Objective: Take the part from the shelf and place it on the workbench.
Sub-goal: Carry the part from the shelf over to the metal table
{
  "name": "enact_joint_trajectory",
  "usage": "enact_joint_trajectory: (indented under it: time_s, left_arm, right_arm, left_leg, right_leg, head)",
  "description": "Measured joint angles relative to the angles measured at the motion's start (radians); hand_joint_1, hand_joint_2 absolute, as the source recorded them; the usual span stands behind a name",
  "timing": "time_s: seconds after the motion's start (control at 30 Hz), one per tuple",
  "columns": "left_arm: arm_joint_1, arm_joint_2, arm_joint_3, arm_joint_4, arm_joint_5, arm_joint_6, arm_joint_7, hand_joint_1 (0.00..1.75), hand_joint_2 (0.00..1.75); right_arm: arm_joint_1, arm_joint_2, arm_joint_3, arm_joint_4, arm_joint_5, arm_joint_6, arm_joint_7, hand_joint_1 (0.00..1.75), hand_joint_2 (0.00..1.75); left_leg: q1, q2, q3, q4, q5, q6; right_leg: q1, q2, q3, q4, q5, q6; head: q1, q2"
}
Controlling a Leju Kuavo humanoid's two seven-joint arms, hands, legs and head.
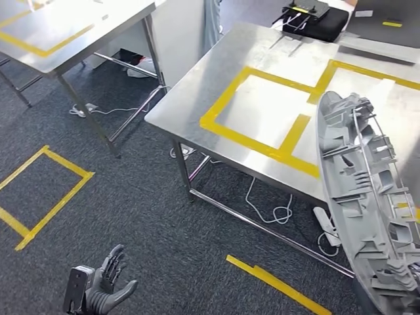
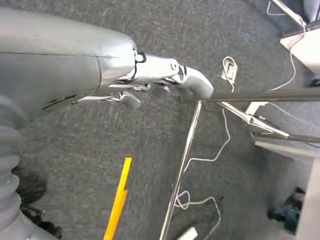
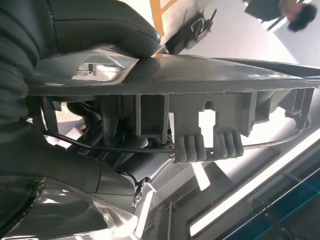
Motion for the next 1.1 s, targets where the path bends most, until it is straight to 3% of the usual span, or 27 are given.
enact_joint_trajectory:
  time_s: [0.07, 0.1, 0.13, 0.17, 0.23, 0.27, 0.3, 0.33, 0.37, 0.43, 0.47, 0.5, 0.53, 0.57, 0.6, 0.63, 0.7, 0.73, 0.77, 0.8, 0.87, 0.93, 0.97, 1.03, 1.07, 1.1]
  left_arm:
    - [0.004, 0.000, 0.001, 0.001, 0.000, 0.000, 0.000, 0.00, 1.75]
    - [0.005, 0.000, 0.001, 0.002, 0.000, -0.001, 0.000, 0.00, 1.75]
    - [0.006, 0.000, 0.001, 0.003, -0.001, -0.002, 0.000, 0.00, 1.75]
    - [0.007, 0.000, 0.001, 0.004, -0.001, -0.003, 0.000, 0.00, 1.75]
    - [0.013, 0.002, 0.004, 0.009, -0.003, -0.006, 0.003, 0.00, 1.75]
    - [0.016, 0.002, 0.005, 0.011, -0.004, -0.007, 0.004, 0.00, 1.75]
    - [0.017, 0.003, 0.006, 0.012, -0.005, -0.009, 0.006, 0.00, 1.75]
    - [0.013, 0.003, 0.007, 0.012, -0.007, -0.010, 0.007, 0.00, 1.75]
    - [0.006, 0.002, 0.007, 0.012, -0.007, -0.011, 0.007, 0.00, 1.75]
    - [-0.005, -0.002, 0.007, 0.012, -0.006, -0.014, 0.007, 0.00, 1.75]
    - [-0.006, -0.003, 0.007, 0.013, -0.006, -0.015, 0.007, 0.00, 1.75]
    - [-0.005, -0.003, 0.008, 0.014, -0.005, -0.016, 0.007, 0.00, 1.75]
    - [-0.004, -0.005, 0.008, 0.015, -0.004, -0.017, 0.007, 0.00, 1.75]
    - [-0.003, -0.006, 0.008, 0.016, -0.004, -0.018, 0.007, 0.00, 1.75]
    - [-0.003, -0.007, 0.008, 0.017, -0.004, -0.018, 0.007, 0.00, 1.75]
    - [-0.003, -0.008, 0.008, 0.018, -0.004, -0.019, 0.007, 0.00, 1.75]
    - [-0.003, -0.009, 0.008, 0.019, -0.004, -0.019, 0.007, 0.00, 1.75]
    - [-0.002, -0.009, 0.008, 0.020, -0.004, -0.019, 0.006, 0.00, 1.75]
    - [-0.002, -0.009, 0.008, 0.021, -0.004, -0.019, 0.006, 0.00, 1.75]
    - [-0.003, -0.009, 0.008, 0.021, -0.004, -0.020, 0.006, 0.00, 1.75]
    - [-0.004, -0.008, 0.008, 0.021, -0.004, -0.021, 0.006, 0.00, 1.75]
    - [-0.007, -0.009, 0.008, 0.021, -0.004, -0.021, 0.005, 0.00, 1.75]
    - [-0.007, -0.009, 0.007, 0.021, -0.005, -0.021, 0.004, 0.00, 1.75]
    - [-0.004, -0.009, 0.007, 0.021, -0.005, -0.019, 0.004, 0.00, 1.75]
    - [-0.002, -0.008, 0.007, 0.021, -0.006, -0.019, 0.004, 0.00, 1.75]
    - [-0.002, -0.008, 0.008, 0.022, -0.006, -0.018, 0.004, 0.00, 1.75]
  right_arm:
    - [0.000, 0.000, 0.001, 0.000, 0.002, 0.000, 0.000, 1.75, 1.75]
    - [0.000, 0.000, 0.002, 0.000, 0.003, 0.000, 0.000, 1.75, 1.75]
    - [-0.001, 0.000, 0.002, 0.000, 0.006, 0.000, 0.000, 1.75, 1.75]
    - [-0.002, 0.000, 0.003, 0.000, 0.008, 0.000, -0.001, 1.75, 1.75]
    - [-0.007, 0.000, 0.005, 0.002, 0.012, 0.000, -0.006, 1.75, 1.75]
    - [-0.008, 0.000, 0.006, 0.002, 0.013, 0.000, -0.010, 1.75, 1.75]
    - [-0.009, 0.001, 0.006, 0.001, 0.013, 0.000, -0.015, 1.75, 1.75]
    - [-0.009, 0.002, 0.007, -0.001, 0.013, 0.000, -0.022, 1.75, 1.75]
    - [-0.008, 0.003, 0.007, -0.003, 0.011, 0.000, -0.030, 1.75, 1.75]
    - [-0.010, 0.004, 0.006, -0.007, 0.007, 0.000, -0.049, 1.75, 1.75]
    - [-0.012, 0.006, 0.005, -0.008, 0.005, 0.000, -0.058, 1.75, 1.75]
    - [-0.013, 0.008, 0.004, -0.008, 0.002, 0.000, -0.068, 1.75, 1.75]
    - [-0.014, 0.010, 0.001, -0.008, -0.001, 0.000, -0.076, 1.75, 1.75]
    - [-0.013, 0.013, -0.001, -0.008, -0.006, 0.000, -0.082, 1.75, 1.75]
    - [-0.012, 0.017, -0.004, -0.008, -0.011, 0.000, -0.087, 1.75, 1.75]
    - [-0.011, 0.021, -0.008, -0.008, -0.016, 0.000, -0.092, 1.75, 1.75]
    - [-0.011, 0.027, -0.014, -0.008, -0.023, 0.000, -0.102, 1.75, 1.75]
    - [-0.011, 0.029, -0.016, -0.008, -0.025, 0.000, -0.105, 1.75, 1.75]
    - [-0.012, 0.031, -0.018, -0.009, -0.026, 0.000, -0.107, 1.75, 1.75]
    - [-0.011, 0.033, -0.019, -0.010, -0.027, 0.000, -0.108, 1.75, 1.75]
    - [-0.008, 0.038, -0.020, -0.011, -0.029, 0.000, -0.108, 1.75, 1.75]
    - [-0.008, 0.042, -0.020, -0.011, -0.034, 0.000, -0.111, 1.75, 1.75]
    - [-0.008, 0.043, -0.020, -0.011, -0.038, 0.000, -0.113, 1.75, 1.75]
    - [-0.009, 0.045, -0.020, -0.011, -0.047, 0.000, -0.117, 1.75, 1.75]
    - [-0.009, 0.045, -0.020, -0.011, -0.051, 0.000, -0.119, 1.75, 1.75]
    - [-0.008, 0.046, -0.020, -0.011, -0.054, 0.000, -0.121, 1.75, 1.75]
  left_leg:
    - [0.000, -0.002, -0.084, 0.007, -0.099, -0.001]
    - [-0.001, -0.003, -0.113, -0.019, -0.120, 0.000]
    - [-0.002, -0.007, -0.134, -0.062, -0.103, 0.002]
    - [-0.003, -0.020, -0.150, -0.121, -0.029, 0.006]
    - [-0.009, -0.061, -0.168, -0.221, 0.169, 0.019]
    - [-0.012, -0.076, -0.170, -0.246, 0.241, 0.024]
    - [-0.015, -0.082, -0.167, -0.250, 0.266, 0.027]
    - [-0.015, -0.076, -0.158, -0.252, 0.264, 0.029]
    - [-0.013, -0.066, -0.147, -0.258, 0.258, 0.030]
    - [-0.008, -0.045, -0.121, -0.277, 0.242, 0.038]
    - [-0.007, -0.035, -0.109, -0.282, 0.231, 0.041]
    - [-0.007, -0.024, -0.097, -0.285, 0.219, 0.044]
    - [-0.008, -0.014, -0.085, -0.286, 0.207, 0.045]
    - [-0.009, -0.004, -0.071, -0.286, 0.194, 0.046]
    - [-0.011, 0.004, -0.055, -0.286, 0.180, 0.046]
    - [-0.012, 0.013, -0.036, -0.286, 0.166, 0.046]
    - [-0.016, 0.028, -0.003, -0.286, 0.138, 0.043]
    - [-0.020, 0.035, 0.007, -0.284, 0.129, 0.040]
    - [-0.023, 0.044, 0.011, -0.283, 0.123, 0.037]
    - [-0.026, 0.053, 0.014, -0.283, 0.120, 0.034]
    - [-0.025, 0.066, 0.018, -0.282, 0.110, 0.027]
    - [-0.020, 0.039, 0.003, -0.238, 0.079, 0.016]
    - [-0.016, 0.018, -0.022, -0.183, 0.053, 0.010]
    - [-0.009, 0.001, -0.094, -0.046, 0.004, 0.002]
    - [-0.008, -0.001, -0.123, 0.000, -0.001, 0.001]
    - [-0.007, -0.001, -0.135, 0.009, 0.014, 0.001]
  right_leg:
    - [-0.005, 0.029, 0.063, -0.020, -0.031, 0.002]
    - [-0.008, 0.042, 0.095, -0.029, -0.047, 0.004]
    - [-0.010, 0.055, 0.123, -0.036, -0.063, 0.006]
    - [-0.014, 0.066, 0.147, -0.044, -0.079, 0.009]
    - [-0.018, 0.094, 0.180, -0.054, -0.110, 0.020]
    - [-0.020, 0.109, 0.193, -0.061, -0.123, 0.028]
    - [-0.022, 0.123, 0.205, -0.069, -0.133, 0.036]
    - [-0.022, 0.134, 0.214, -0.083, -0.141, 0.044]
    - [-0.022, 0.126, 0.225, -0.091, -0.148, 0.049]
    - [-0.017, 0.067, 0.205, -0.046, -0.176, 0.057]
    - [-0.013, 0.029, 0.167, 0.017, -0.200, 0.059]
    - [-0.010, 0.006, 0.114, 0.092, -0.220, 0.059]
    - [-0.007, -0.002, 0.060, 0.159, -0.229, 0.058]
    - [-0.003, -0.005, 0.017, 0.198, -0.217, 0.058]
    - [-0.001, -0.007, -0.010, 0.198, -0.179, 0.057]
    - [0.001, -0.012, -0.019, 0.162, -0.121, 0.055]
    - [0.010, -0.054, -0.009, 0.063, -0.017, 0.050]
    - [0.015, -0.075, 0.002, 0.024, 0.006, 0.044]
    - [0.019, -0.089, 0.010, 0.006, 0.008, 0.037]
    - [0.022, -0.089, 0.013, -0.002, 0.003, 0.031]
    - [0.018, -0.063, 0.020, -0.018, -0.004, 0.021]
    - [0.011, -0.042, 0.028, -0.025, -0.004, 0.013]
    - [0.009, -0.032, 0.032, -0.026, -0.006, 0.010]
    - [0.008, -0.014, 0.039, -0.027, -0.009, 0.004]
    - [0.008, -0.005, 0.042, -0.027, -0.011, 0.003]
    - [0.008, 0.003, 0.046, -0.027, -0.013, 0.002]
  head:
    - [0.000, 0.000]
    - [0.000, 0.000]
    - [0.000, 0.000]
    - [-0.001, 0.000]
    - [-0.004, 0.000]
    - [-0.006, 0.000]
    - [-0.008, 0.000]
    - [-0.009, 0.000]
    - [-0.009, 0.000]
    - [-0.006, 0.000]
    - [-0.005, 0.000]
    - [-0.004, 0.000]
    - [-0.004, 0.000]
    - [-0.004, 0.000]
    - [-0.004, 0.000]
    - [-0.004, 0.000]
    - [-0.004, -0.001]
    - [-0.003, -0.001]
    - [-0.004, -0.001]
    - [-0.003, -0.001]
    - [-0.005, 0.000]
    - [-0.006, 0.000]
    - [-0.007, 0.000]
    - [-0.007, 0.000]
    - [-0.007, 0.000]
    - [-0.007, 0.000]
